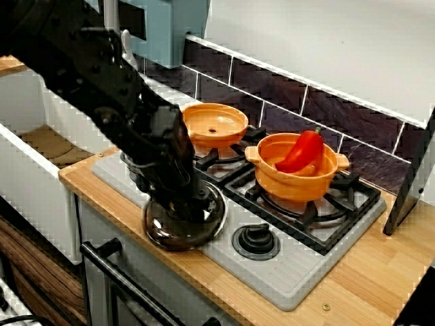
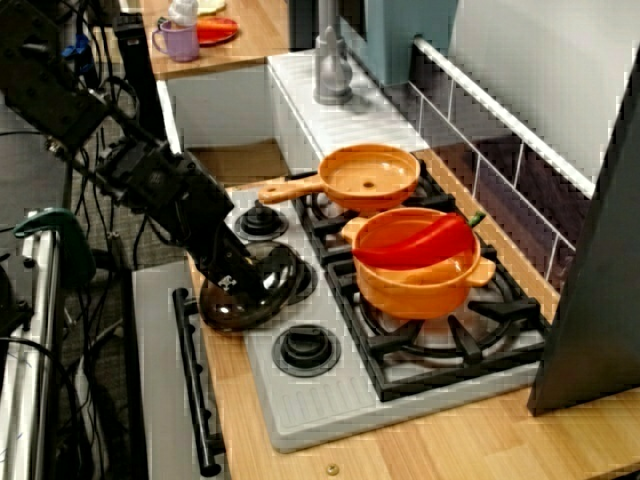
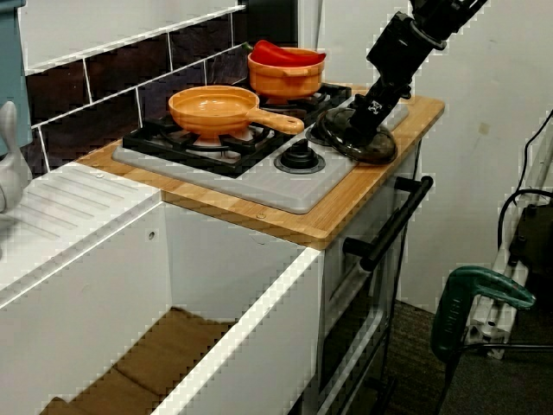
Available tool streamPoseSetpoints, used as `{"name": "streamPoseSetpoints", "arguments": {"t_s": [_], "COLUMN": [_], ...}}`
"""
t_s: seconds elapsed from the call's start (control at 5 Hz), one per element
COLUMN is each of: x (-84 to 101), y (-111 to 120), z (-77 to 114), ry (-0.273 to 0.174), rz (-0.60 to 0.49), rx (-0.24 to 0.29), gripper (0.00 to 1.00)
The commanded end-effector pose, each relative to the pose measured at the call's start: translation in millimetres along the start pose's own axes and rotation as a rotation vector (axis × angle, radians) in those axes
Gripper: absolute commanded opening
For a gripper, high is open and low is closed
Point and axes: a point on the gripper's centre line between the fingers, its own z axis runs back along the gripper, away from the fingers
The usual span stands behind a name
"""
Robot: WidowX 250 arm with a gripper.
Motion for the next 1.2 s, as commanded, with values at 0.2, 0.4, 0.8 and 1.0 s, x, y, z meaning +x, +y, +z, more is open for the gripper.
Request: {"name": "streamPoseSetpoints", "arguments": {"t_s": [0.2, 0.4, 0.8, 1.0], "x": [47.5, 60.2, 102.6, 120.1], "y": [16.9, 18.7, 14.4, 14.8], "z": [53.9, 59.4, 45.9, 30.4], "ry": [0.047, 0.063, 0.042, 0.04], "rz": [0.064, 0.08, 0.118, 0.128], "rx": [-0.042, -0.048, 0.028, 0.05], "gripper": [0.0, 0.0, 0.0, 0.0]}}
